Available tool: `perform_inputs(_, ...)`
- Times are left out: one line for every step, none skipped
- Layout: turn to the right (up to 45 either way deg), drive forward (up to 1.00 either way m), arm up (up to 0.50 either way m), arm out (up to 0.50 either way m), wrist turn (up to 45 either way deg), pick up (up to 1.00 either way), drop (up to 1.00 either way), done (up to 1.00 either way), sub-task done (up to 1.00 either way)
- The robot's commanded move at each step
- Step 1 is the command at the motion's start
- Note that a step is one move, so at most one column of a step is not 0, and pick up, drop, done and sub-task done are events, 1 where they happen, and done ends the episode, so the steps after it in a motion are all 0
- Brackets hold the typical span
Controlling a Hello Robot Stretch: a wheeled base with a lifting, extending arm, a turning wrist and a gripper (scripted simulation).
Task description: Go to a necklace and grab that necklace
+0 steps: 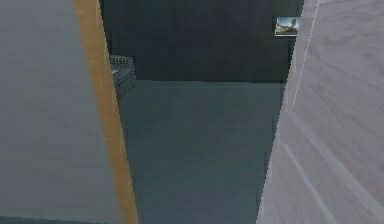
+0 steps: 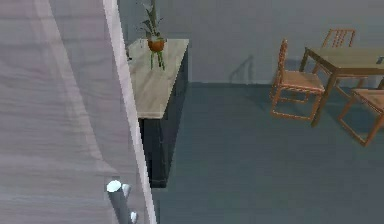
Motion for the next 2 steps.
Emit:
perform_inputs(0.0, 1.00, 0.00, 0.00, 0.0, 0.00, 0.00, 0.00, 0.00)
perform_inputs(9.0, 0.00, 0.00, 0.00, 0.0, 0.00, 0.00, 0.00, 0.00)
